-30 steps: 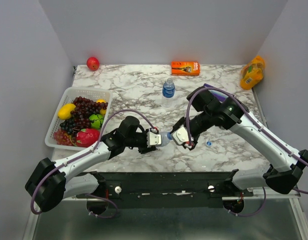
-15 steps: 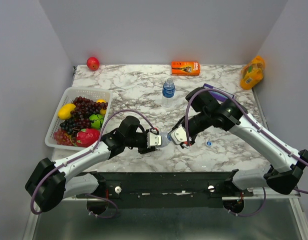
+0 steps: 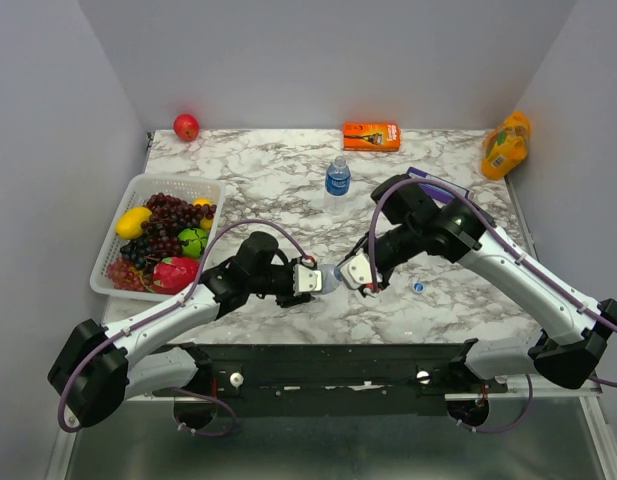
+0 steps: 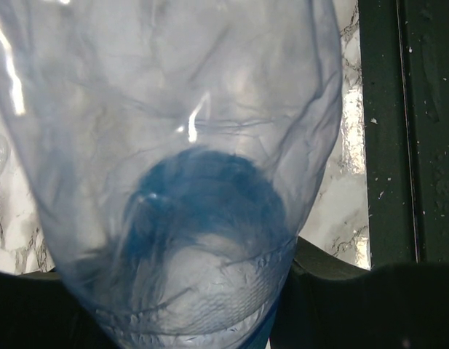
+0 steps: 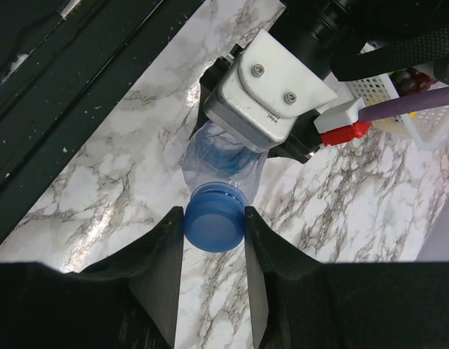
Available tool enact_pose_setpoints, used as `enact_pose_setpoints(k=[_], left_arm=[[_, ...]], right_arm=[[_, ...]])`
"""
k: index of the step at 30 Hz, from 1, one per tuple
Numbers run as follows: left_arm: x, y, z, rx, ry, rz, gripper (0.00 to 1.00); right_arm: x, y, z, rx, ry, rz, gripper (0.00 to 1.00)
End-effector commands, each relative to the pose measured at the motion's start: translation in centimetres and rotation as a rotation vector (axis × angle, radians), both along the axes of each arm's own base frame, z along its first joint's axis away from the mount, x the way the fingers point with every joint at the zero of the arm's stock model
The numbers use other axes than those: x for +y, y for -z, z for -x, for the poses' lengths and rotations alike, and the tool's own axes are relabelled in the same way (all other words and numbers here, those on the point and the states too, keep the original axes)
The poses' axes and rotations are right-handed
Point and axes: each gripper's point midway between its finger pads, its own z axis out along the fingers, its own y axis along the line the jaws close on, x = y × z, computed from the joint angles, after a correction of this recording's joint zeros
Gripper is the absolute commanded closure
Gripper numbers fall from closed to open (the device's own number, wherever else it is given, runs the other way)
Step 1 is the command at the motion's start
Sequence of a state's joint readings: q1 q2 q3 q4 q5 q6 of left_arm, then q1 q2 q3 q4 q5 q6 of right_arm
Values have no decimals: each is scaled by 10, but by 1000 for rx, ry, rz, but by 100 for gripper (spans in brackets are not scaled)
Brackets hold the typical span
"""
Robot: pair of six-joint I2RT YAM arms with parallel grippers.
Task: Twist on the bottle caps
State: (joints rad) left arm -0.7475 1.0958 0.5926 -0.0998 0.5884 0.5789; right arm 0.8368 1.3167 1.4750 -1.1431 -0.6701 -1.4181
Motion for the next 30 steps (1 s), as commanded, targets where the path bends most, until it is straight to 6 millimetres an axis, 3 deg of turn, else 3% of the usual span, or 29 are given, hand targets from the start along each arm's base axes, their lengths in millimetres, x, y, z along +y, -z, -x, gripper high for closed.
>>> enact_pose_setpoints(k=[1, 3, 5, 6, 12, 17, 22, 26, 28, 30], left_arm=[[-5, -13, -1, -24, 4, 50, 100], [-5, -16, -7, -29, -34, 63, 100], [-3, -15, -11, -22, -76, 66, 100], [-6, -22, -18, -48, -98, 98, 100], [2, -45, -50, -98, -321, 194, 100], [17, -57, -74, -148, -498, 238, 100], [20, -54, -81, -134, -548, 231, 100], [20, -50, -79, -111, -549, 220, 100], [20, -47, -76, -93, -548, 217, 100], [20, -46, -73, -80, -543, 217, 100]], right_arm=[[0, 11, -7, 33, 70, 47, 69], [4, 9, -12, 56, 112, 43, 80], [8, 13, -14, 156, 196, 79, 83], [12, 6, -17, 180, 223, 69, 86], [28, 8, -15, 492, 415, 125, 88], [28, 15, -21, 692, 581, 206, 93], [33, 20, -35, 882, 707, 242, 95], [37, 13, -48, 902, 764, 202, 96], [38, 9, -49, 894, 758, 185, 82], [38, 7, -52, 872, 760, 167, 62]])
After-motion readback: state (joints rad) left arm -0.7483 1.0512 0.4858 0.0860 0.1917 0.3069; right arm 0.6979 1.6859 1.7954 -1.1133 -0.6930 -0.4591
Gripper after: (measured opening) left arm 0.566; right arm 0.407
